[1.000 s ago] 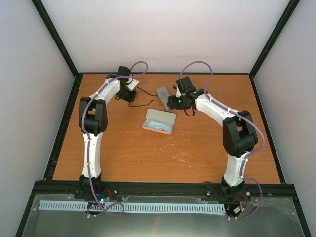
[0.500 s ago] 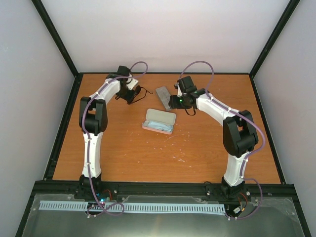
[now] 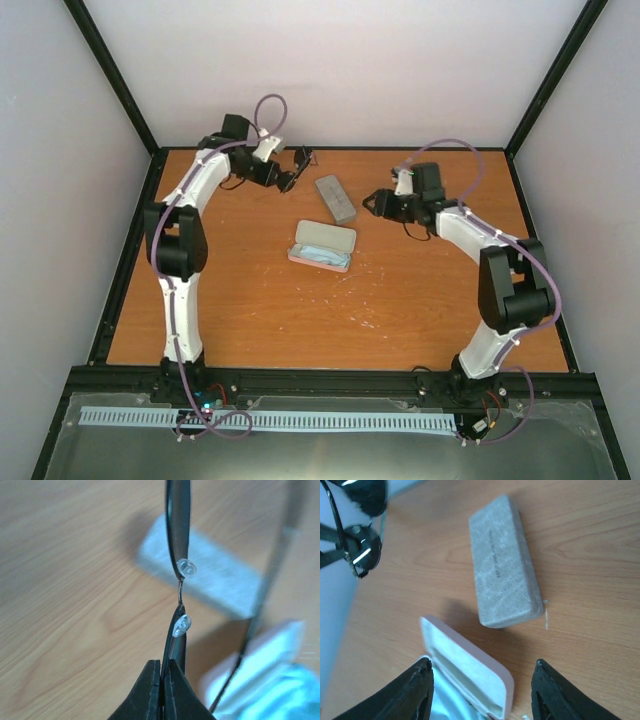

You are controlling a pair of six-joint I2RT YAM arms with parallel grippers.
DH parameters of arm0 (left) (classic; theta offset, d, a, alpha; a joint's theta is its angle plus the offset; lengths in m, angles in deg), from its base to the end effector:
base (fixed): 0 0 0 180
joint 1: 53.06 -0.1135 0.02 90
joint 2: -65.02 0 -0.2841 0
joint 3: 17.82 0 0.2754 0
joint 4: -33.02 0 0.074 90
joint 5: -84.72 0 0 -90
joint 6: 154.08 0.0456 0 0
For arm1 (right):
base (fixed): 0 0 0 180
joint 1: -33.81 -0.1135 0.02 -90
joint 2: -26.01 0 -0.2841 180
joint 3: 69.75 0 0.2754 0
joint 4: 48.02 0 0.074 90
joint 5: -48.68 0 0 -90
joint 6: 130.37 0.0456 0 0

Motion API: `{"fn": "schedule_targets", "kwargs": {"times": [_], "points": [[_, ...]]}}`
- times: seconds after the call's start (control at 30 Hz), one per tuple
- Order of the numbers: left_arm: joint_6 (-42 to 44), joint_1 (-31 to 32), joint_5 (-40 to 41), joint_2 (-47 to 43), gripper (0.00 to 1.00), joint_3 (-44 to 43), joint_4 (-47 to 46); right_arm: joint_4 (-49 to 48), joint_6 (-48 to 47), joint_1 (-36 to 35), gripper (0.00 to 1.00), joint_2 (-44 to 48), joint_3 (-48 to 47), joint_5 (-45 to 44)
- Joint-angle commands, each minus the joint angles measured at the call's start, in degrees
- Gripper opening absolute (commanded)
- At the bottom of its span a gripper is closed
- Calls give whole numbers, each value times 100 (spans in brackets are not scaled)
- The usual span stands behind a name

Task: Organize the sunglasses
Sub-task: Pick up the sunglasses from the center of the board.

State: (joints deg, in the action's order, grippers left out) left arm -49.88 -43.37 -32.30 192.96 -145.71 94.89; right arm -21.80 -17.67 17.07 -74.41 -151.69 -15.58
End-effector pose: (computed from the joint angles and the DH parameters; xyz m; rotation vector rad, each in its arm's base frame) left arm 0.5131 -0.1086 0.2362 0.6844 2.4876 -0.5930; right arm 0.3911 0.1383 0.2247 -0.1041 2.4161 0.8567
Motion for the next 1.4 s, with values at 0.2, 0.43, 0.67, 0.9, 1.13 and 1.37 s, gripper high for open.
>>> {"fn": "schedule_targets", "kwargs": {"times": [0.2,0.43,0.67,0.9,1.13,1.37], "points": [[-566,233,-3504,-894,1,265,-274,-6085,3557,412,56,152,1621,2814],[-838,289,-4172,-983,1,508,-467,-7254,4194,11,58,-294,1207,2534],[-1056,296,-4658,-1047,1,642,-654,-7366,4140,-83,56,-451,1151,2296],[-1151,342,-4890,-1096,1,755,-732,-6861,3780,-135,54,-455,910,2211],[-1120,400,-4925,-1127,1,828,-748,-6412,3514,-244,53,-555,600,2203],[-1183,402,-4983,-1114,1,810,-826,-6333,3464,-284,46,-634,573,2206]]}}
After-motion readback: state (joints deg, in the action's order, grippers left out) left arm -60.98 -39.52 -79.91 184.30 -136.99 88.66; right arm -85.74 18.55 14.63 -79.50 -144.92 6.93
